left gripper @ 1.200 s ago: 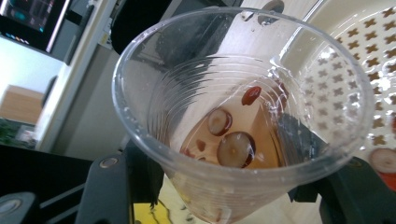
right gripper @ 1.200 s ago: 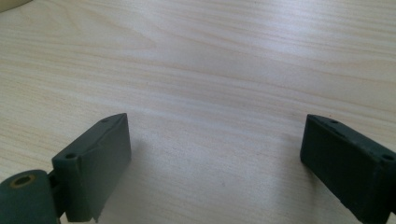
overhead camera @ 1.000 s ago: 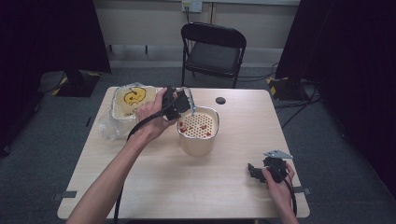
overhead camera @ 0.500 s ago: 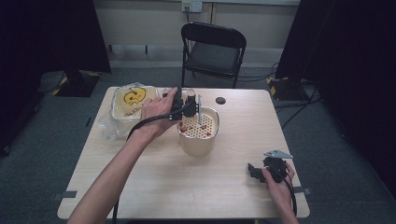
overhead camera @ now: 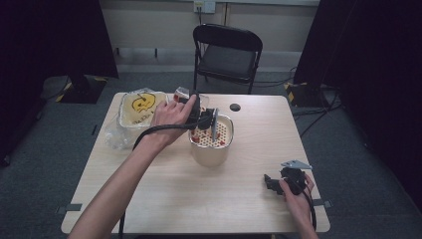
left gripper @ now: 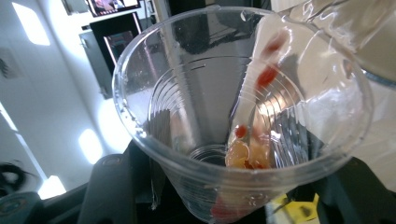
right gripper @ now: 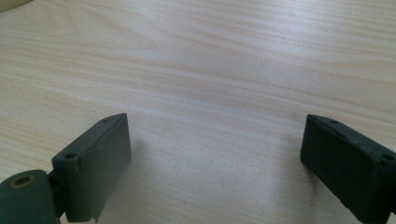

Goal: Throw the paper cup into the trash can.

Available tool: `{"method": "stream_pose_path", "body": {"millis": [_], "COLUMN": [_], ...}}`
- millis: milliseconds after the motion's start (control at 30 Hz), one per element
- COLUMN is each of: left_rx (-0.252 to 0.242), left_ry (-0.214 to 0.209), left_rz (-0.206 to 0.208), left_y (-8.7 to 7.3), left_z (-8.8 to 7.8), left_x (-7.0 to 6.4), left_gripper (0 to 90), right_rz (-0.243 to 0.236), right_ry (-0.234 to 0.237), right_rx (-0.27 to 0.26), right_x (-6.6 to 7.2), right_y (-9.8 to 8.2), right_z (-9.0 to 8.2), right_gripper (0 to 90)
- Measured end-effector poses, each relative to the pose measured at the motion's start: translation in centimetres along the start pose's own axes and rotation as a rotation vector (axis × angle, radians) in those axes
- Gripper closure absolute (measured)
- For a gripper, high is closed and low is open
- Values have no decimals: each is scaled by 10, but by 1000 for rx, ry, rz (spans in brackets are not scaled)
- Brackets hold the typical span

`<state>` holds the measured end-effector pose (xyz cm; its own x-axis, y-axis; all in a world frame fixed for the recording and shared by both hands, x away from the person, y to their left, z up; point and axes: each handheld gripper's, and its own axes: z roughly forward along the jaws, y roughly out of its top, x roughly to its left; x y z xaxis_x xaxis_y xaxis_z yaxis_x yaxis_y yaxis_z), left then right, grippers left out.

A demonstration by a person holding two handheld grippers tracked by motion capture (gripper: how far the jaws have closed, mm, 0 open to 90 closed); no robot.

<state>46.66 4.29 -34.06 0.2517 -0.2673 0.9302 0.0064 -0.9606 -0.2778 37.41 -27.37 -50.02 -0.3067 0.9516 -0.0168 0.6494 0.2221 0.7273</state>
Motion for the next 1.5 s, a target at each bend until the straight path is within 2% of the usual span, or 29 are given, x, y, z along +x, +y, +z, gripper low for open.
{"method": "stream_pose_path", "body": {"millis": [33,67,100,167,233,333,400,433,500,600,633,700,767,800,867,900,933,967,1033,1067,1100,1133,1167,1200,1233,1300,1333,1367,1500], "left_rx": [16,27,26,27,37,52,63,63,65,80,72,90,92,109,99,118,118,115,121,109,121,121,114,114,130,134,139,131,151], "left_ry": [33,40,43,61,76,118,145,145,162,198,185,206,196,213,201,228,228,219,244,232,247,257,270,270,279,294,281,296,296], "left_rz": [71,105,125,134,169,253,289,289,343,369,367,424,413,438,447,496,496,516,539,541,566,573,598,598,642,651,675,675,691], "left_y": [2,3,5,6,7,6,6,6,7,8,9,11,12,13,13,15,15,16,16,17,18,19,20,20,23,24,25,25,26], "left_z": [-1,-1,-2,-2,-2,-1,-1,-1,-1,-2,-3,-3,-4,-4,-3,-4,-4,-4,-5,-5,-7,-8,-9,-9,-11,-12,-12,-13,-12], "left_x": [-2,-3,-3,-3,-3,-6,-7,-7,-6,-4,-2,-3,-2,-2,-4,-5,-5,-5,-6,-6,-5,-5,-5,-5,-4,-6,-5,-6,-5], "left_gripper": [429,430,430,430,430,430,430,433,435,440,439,439,439,439,439,439,439,439,439,439,439,440,440,440,440,440,440,440,440], "right_rz": [0,0,0,0,0,0,0,0,0,-1,-1,-1,-1,-2,-2,-1,-1,-3,-2,-2,-3,-2,-2,-2,-2,-3,-3,-3,-4], "right_ry": [0,0,0,1,1,1,1,1,0,0,1,2,2,3,2,3,3,3,3,3,3,3,3,3,3,4,4,4,7], "right_rx": [0,0,0,0,0,0,0,0,0,0,0,0,0,-1,-1,0,0,-1,-1,-1,-1,0,0,0,0,-1,-1,-1,-1], "right_x": [0,0,0,0,0,0,0,0,0,0,0,0,0,0,0,0,0,0,0,0,0,0,0,0,0,0,0,0,0], "right_y": [0,0,0,0,0,0,0,0,0,0,0,0,0,0,0,0,0,0,0,0,0,0,0,0,0,0,0,0,0], "right_z": [0,0,0,0,0,0,0,0,0,0,0,0,0,0,0,0,0,0,0,0,0,0,0,0,0,0,0,0,0], "right_gripper": [78,78,78,78,78,78,78,78,78,78,78,78,78,78,78,78,78,78,78,78,78,78,78,78,78,78,78,78,78]}}
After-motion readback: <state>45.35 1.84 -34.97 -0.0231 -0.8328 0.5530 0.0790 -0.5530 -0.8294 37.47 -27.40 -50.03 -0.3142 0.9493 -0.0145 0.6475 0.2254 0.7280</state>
